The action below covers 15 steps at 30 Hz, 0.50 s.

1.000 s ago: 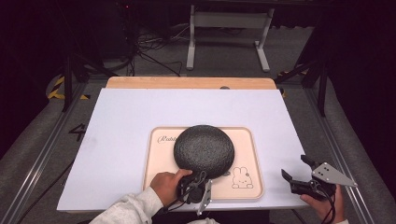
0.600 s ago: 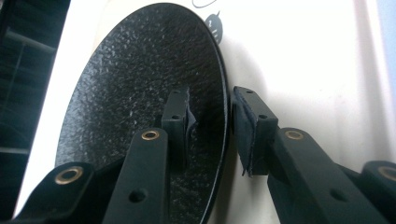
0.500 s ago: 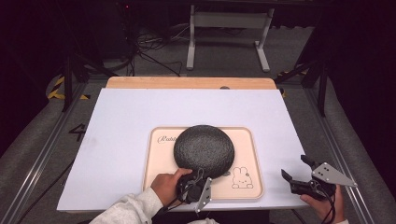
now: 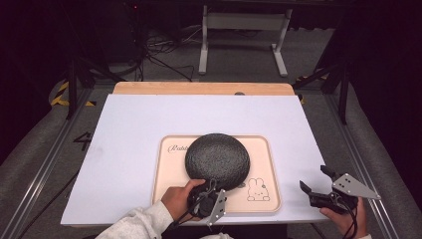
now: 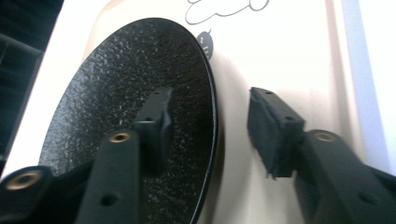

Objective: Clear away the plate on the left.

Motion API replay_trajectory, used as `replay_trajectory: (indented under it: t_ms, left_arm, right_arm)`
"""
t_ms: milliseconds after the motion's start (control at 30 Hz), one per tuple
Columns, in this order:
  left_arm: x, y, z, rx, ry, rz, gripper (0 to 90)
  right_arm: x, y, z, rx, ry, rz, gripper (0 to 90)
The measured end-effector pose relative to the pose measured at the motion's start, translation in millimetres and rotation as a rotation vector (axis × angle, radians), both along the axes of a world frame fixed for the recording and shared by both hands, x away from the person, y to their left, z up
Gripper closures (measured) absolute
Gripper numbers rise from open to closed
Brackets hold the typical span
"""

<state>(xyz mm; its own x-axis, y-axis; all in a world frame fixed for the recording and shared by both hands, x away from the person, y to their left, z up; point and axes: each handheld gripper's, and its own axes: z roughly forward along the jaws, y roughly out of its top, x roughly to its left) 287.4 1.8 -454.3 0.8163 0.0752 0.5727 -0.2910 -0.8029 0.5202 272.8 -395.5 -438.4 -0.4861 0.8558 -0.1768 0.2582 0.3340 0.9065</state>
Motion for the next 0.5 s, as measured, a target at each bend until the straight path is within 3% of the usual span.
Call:
replay_trajectory:
  t_ms: [300,500]
  left_arm:
    - [1.5,4.3,5.8,-0.057,0.001,0.027,30.4]
    - [5.7,8.4,9.6,-0.106,0.032,0.049,22.8]
  right_arm:
    - [0.3,0.1,-0.2,-0.003,0.0,0.001,11.4]
    - [0.3,-0.1,-0.2,-0.001,0.002,-0.001,11.4]
